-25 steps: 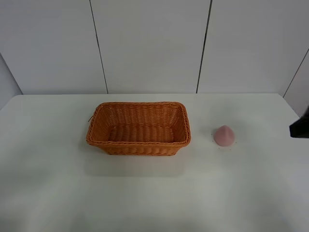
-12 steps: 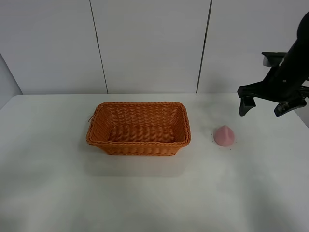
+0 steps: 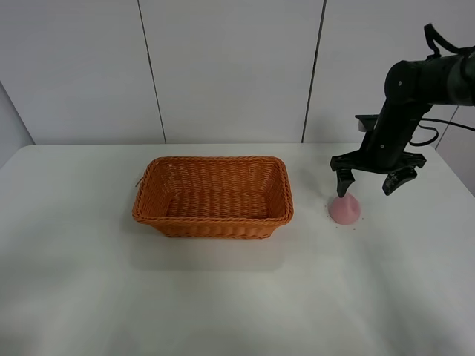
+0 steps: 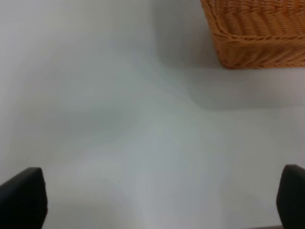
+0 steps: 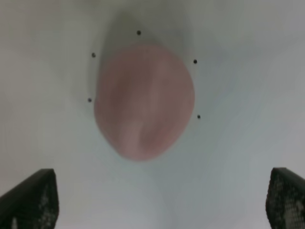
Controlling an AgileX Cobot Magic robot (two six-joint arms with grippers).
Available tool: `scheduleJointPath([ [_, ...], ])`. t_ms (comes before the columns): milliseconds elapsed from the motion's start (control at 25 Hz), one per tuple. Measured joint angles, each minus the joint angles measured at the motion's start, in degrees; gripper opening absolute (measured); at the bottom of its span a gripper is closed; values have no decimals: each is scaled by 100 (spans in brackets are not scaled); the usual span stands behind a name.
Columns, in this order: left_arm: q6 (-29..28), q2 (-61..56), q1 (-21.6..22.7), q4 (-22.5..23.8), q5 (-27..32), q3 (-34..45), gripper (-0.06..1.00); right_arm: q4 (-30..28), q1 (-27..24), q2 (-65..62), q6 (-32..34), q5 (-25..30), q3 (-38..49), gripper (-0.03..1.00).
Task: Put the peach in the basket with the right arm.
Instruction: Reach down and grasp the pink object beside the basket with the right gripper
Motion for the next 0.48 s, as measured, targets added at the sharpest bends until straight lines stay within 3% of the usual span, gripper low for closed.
scheduleJointPath([
  [480, 0, 0, 0, 0, 0, 0, 99, 39, 0, 785, -18, -794, -14, 67],
])
